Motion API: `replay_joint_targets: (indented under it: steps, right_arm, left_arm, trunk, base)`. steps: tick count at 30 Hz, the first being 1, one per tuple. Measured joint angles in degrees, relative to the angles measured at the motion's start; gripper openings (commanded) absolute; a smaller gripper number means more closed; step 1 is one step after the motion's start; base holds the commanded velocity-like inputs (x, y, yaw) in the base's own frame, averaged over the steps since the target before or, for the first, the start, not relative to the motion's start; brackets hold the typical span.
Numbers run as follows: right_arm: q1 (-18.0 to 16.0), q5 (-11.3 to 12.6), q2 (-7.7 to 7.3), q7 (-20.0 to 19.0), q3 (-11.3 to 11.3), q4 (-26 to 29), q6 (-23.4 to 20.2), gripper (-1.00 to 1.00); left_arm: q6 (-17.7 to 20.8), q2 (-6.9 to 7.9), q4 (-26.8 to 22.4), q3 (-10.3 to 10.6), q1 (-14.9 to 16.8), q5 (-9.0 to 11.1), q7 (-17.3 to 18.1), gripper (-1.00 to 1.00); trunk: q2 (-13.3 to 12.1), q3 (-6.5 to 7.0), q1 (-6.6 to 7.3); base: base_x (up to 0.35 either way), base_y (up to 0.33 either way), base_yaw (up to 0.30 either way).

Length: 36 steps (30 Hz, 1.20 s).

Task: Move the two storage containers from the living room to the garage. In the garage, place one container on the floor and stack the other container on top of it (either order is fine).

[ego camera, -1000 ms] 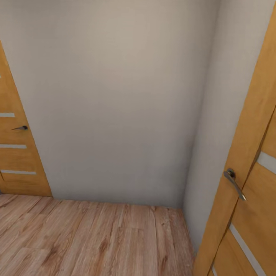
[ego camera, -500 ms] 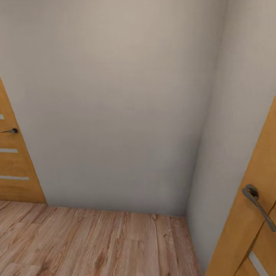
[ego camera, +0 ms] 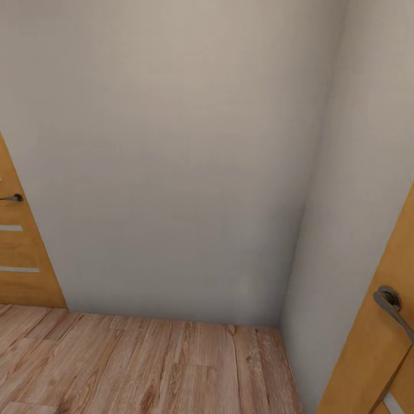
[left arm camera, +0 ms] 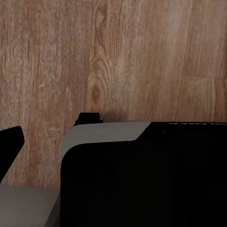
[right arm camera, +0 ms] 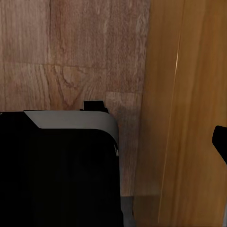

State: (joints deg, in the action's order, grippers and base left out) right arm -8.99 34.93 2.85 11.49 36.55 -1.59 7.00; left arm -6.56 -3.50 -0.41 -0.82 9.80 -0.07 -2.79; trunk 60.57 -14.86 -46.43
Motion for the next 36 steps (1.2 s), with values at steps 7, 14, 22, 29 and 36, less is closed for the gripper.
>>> replay_joint_targets:
  steps: [7,14,22,29,36]
  right_arm:
    - [0.01,-0.07,0.00,0.00,0.00,0.00,0.00,1.00]
    - [0.00,0.02,0.00,0.00,0.00,0.00,-0.09,1.00]
    - [0.00,0.02,0.00,0.01,0.00,0.00,-0.19,1.00]
    - [0.01,0.01,0.00,0.00,0.00,0.00,-0.19,1.00]
    - [0.00,0.01,0.00,0.01,0.00,0.00,-0.19,1.00]
  left_arm:
    - [0.00,0.00,0.00,0.00,0.00,0.00,-0.03,1.00]
    - [0.00,0.00,0.00,0.00,0.00,0.00,0.02,1.00]
    - [0.00,0.01,-0.02,0.00,-0.01,0.00,0.01,1.00]
    - [0.00,0.01,-0.02,0.01,-0.01,0.00,-0.02,1.00]
    - [0.00,0.01,-0.02,0.01,-0.01,-0.01,0.02,1.00]
  trunk:
    - [0.00,0.00,0.00]
    - [0.00,0.00,0.00]
    - [0.00,0.00,0.00]
    - [0.00,0.00,0.00]
    - [0.00,0.00,0.00]
  base:
    - [0.000,0.000,0.000]
    - [0.000,0.000,0.000]
    - [0.000,0.000,0.113]
    - [0.000,0.000,0.260]
    - [0.000,0.000,0.269]
